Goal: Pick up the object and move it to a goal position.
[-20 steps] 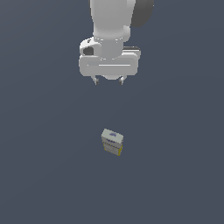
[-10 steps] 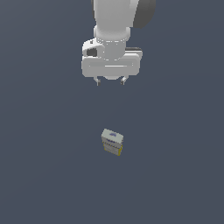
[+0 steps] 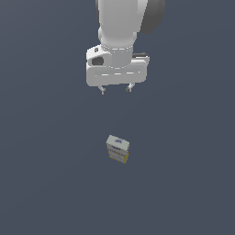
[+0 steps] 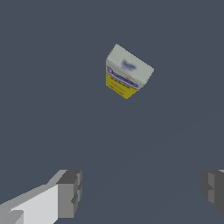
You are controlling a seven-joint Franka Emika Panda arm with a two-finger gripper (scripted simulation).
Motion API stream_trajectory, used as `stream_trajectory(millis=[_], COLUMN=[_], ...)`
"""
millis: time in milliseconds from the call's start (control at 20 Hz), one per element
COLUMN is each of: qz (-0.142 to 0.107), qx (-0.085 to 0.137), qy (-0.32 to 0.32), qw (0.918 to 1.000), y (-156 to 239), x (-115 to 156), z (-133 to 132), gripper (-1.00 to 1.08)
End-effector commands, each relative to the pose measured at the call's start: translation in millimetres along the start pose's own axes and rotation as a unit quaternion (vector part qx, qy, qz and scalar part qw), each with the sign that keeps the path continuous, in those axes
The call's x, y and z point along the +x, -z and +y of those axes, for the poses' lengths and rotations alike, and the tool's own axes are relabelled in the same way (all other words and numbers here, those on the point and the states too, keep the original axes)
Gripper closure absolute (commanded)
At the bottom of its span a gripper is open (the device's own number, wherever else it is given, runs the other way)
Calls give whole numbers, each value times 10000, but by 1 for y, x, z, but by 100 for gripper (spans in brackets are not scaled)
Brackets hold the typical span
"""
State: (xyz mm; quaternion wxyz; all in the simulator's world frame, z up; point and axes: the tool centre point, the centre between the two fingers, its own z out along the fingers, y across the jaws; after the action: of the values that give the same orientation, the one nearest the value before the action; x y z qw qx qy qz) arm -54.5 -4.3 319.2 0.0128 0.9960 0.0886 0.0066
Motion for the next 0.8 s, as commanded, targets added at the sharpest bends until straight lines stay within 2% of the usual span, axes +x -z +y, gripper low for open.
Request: stream_trajectory(millis=[0, 350, 750], qz=[-6, -23, -37], qx=[-5, -12, 3], qy=[215, 1052, 2099], qw=[9998, 9944, 9777], y=[-4, -18, -40], x=[7, 32, 62], z=[1, 3, 6], gripper=[-92, -92, -92])
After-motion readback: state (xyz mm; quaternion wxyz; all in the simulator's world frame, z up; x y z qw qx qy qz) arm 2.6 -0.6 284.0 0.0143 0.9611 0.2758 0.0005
